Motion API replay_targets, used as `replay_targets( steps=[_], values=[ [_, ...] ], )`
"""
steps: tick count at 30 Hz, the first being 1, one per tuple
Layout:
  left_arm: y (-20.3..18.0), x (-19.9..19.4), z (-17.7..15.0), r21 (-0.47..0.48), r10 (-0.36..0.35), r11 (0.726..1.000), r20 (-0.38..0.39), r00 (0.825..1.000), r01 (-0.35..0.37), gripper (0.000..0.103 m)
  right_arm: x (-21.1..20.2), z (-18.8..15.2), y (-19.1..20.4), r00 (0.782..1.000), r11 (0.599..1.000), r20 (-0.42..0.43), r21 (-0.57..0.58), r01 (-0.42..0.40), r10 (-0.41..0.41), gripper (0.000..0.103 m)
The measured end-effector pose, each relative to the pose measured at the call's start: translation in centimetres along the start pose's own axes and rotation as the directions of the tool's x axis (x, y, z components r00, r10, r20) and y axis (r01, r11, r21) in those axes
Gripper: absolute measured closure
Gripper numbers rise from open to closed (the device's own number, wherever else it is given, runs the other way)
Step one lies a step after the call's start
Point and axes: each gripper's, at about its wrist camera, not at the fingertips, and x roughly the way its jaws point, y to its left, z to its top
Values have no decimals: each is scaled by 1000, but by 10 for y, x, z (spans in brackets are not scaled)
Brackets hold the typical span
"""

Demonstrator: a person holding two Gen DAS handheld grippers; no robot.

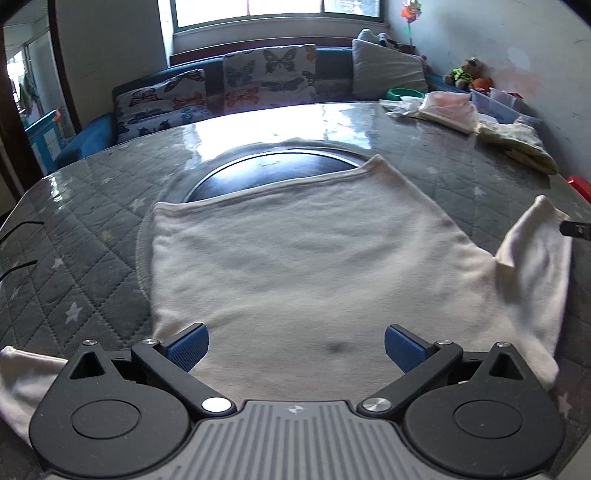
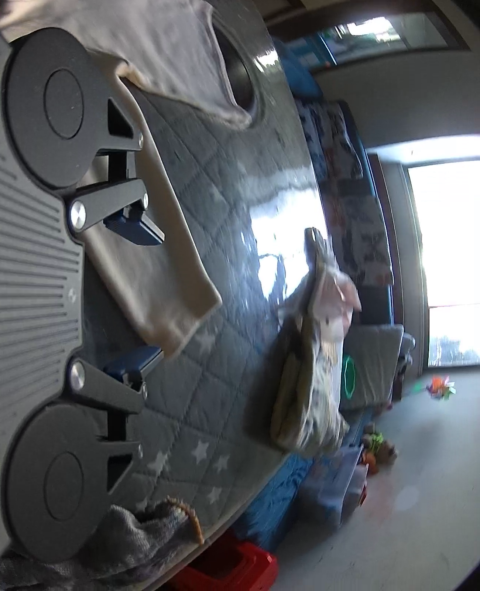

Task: Fold clothes
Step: 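Grasp the cream sweatshirt sleeve cuff with the right tool, then lift the sleeve with the right tool and fold it across the shirt body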

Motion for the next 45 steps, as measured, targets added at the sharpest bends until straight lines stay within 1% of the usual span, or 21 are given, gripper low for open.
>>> replay_targets(
  steps=[3,4,6,7,9,10,11,13,15,16,18,19,20,22,23,24,27,32,39,45],
  values=[
    [-6,-1,0,10,-11,1000,-2,1000,11,0,5,2,-1,1000,1000,-4,-27,0,0,46],
    [-8,-1,0,12,-14,1000,-5,1000,14,0,12,6,-5,1000,1000,-11,-12,0,0,47],
    [-11,-2,0,20,-21,1000,-9,1000,21,0,16,7,1,1000,999,-12,-33,11,-11,49],
    [-12,-2,0,24,-24,999,-11,1000,24,0,21,10,-4,1000,1000,-27,-21,-2,1,49],
    [-14,-2,-1,27,-28,999,-14,1000,28,0,20,8,-21,1000,1000,-11,19,-23,23,55],
    [-15,-2,-1,29,-29,999,-15,999,30,0,19,11,-30,999,999,-20,29,-29,30,56],
    [-16,-2,-1,30,-31,999,-17,999,32,0,18,10,-31,1000,999,-19,29,-19,20,61],
    [-18,-1,-1,34,-35,999,-20,999,35,0,17,10,-32,1000,1000,-17,27,-5,5,64],
    [-20,-1,-2,37,-38,999,-23,999,39,0,18,10,-34,1000,1000,-18,25,2,-1,73],
    [-21,-1,-2,38,-40,998,-25,999,41,0,18,10,-34,1000,999,-19,33,3,-2,75],
    [-23,-1,-2,42,-43,998,-28,999,44,0,22,9,-31,1000,999,-15,40,26,-25,83],
    [-24,-1,-2,43,-45,998,-30,999,46,0,23,6,-31,1000,999,-10,46,28,-28,84],
    [-24,-1,-2,45,-47,998,-32,998,48,0,24,4,-33,1000,998,-5,51,29,-29,88],
    [-26,-1,-2,48,-50,998,-32,998,52,0,25,4,-34,999,997,1,71,34,-34,90],
    [-26,-1,-2,50,-52,997,-32,998,54,0,24,3,-35,1000,997,7,70,29,-29,93],
    [-28,-2,-2,51,-55,997,-31,998,56,0,13,12,-33,999,992,10,119,46,-48,95],
    [-32,-3,-2,58,-69,996,-29,997,70,0,6,14,-36,999,992,35,124,22,-27,96],
    [-43,-7,-4,82,-100,991,-25,995,102,0,-19,22,-31,996,993,91,119,-20,9,98],
    [-61,-11,-5,117,-148,982,-20,989,150,0,-56,36,-16,981,993,178,79,-92,77,98],
    [-78,-13,-6,147,-178,973,-20,984,179,0,-71,43,-12,973,995,217,54,-87,73,98]
  ],
)
